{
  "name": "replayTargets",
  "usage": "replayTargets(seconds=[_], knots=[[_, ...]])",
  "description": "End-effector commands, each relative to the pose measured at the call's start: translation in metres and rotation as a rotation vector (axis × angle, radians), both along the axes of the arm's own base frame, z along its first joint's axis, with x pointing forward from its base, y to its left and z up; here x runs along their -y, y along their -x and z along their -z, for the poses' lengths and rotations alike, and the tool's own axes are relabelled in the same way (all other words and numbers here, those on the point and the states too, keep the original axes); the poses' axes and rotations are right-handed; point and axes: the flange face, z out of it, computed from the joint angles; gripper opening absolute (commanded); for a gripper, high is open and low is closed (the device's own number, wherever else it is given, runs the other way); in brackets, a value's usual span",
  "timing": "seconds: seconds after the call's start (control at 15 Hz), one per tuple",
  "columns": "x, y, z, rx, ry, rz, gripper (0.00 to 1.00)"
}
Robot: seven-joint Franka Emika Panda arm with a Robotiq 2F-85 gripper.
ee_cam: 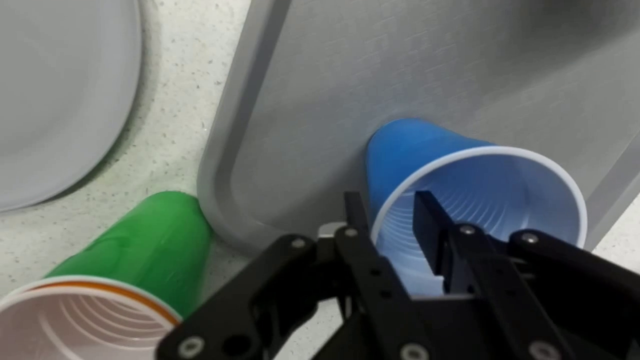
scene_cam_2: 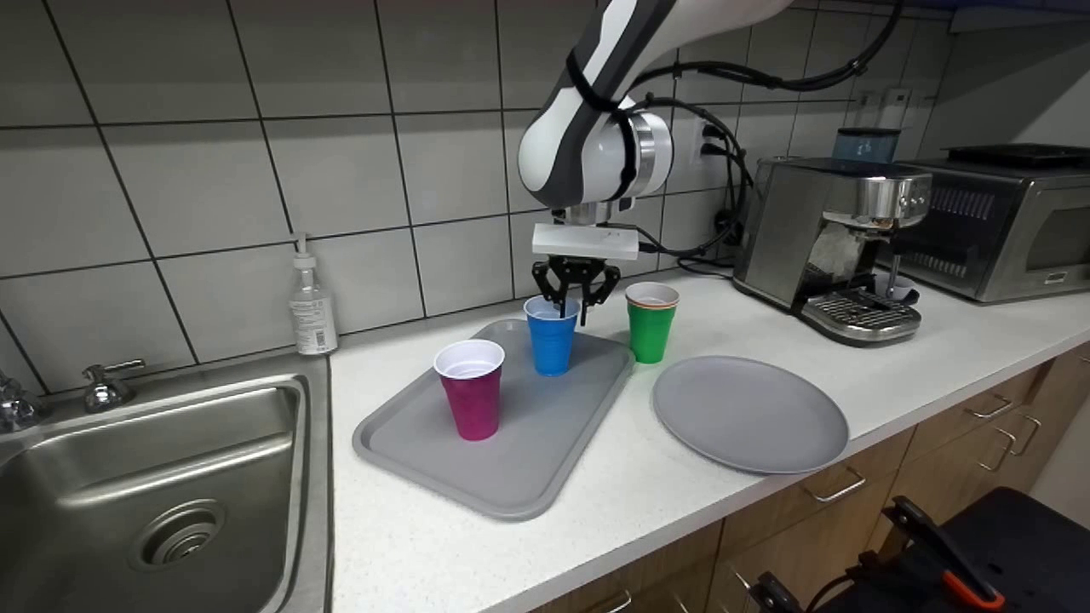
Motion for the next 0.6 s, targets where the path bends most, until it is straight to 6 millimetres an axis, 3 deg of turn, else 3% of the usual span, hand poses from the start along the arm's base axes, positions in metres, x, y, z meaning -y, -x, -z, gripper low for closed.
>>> replayTargets(seconds=[0.0, 0.53], knots=[[-0.002, -0.0044, -0.0052, -0.003, -0.001, 0.017, 0.03], [-0.0019, 0.0027, -0.0123, 0.011, -0.008, -0.007, 0.01]])
